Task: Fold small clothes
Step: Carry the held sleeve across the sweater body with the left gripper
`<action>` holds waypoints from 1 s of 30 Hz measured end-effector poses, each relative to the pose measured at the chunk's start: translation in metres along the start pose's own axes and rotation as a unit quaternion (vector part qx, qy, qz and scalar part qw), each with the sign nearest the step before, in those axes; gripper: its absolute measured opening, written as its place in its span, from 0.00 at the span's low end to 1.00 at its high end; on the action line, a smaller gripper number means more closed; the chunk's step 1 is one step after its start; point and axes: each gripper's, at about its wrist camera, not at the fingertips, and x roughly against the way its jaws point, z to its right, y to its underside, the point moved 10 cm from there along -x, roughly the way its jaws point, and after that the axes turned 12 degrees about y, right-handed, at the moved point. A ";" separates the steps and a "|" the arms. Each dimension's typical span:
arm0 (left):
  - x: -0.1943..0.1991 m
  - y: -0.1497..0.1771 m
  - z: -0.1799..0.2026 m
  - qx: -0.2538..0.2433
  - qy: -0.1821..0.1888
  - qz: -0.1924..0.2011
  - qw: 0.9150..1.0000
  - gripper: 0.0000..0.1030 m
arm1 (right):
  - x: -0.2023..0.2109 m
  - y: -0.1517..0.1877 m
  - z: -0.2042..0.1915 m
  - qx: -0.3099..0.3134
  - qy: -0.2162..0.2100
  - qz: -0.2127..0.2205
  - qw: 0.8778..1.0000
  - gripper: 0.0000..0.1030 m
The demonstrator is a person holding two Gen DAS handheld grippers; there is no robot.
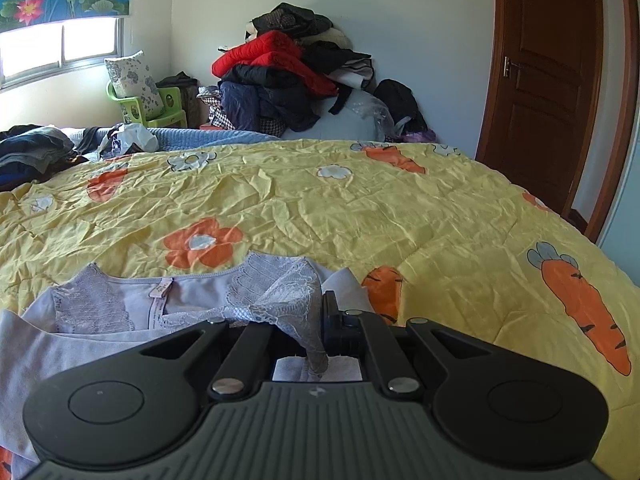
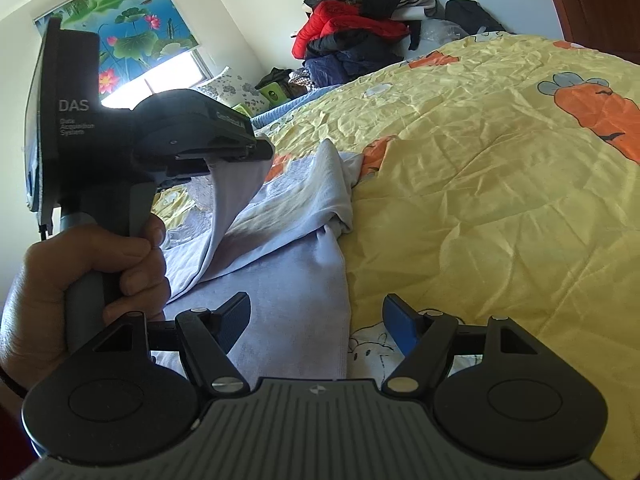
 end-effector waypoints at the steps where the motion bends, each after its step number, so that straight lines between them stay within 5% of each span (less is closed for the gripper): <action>1: -0.001 0.000 0.001 0.000 0.000 -0.001 1.000 0.05 | 0.000 0.000 0.001 0.000 0.000 0.000 1.000 0.71; 30: -0.022 0.010 0.022 0.010 0.009 -0.044 0.999 0.07 | 0.006 0.001 0.012 -0.009 0.003 0.002 1.000 0.75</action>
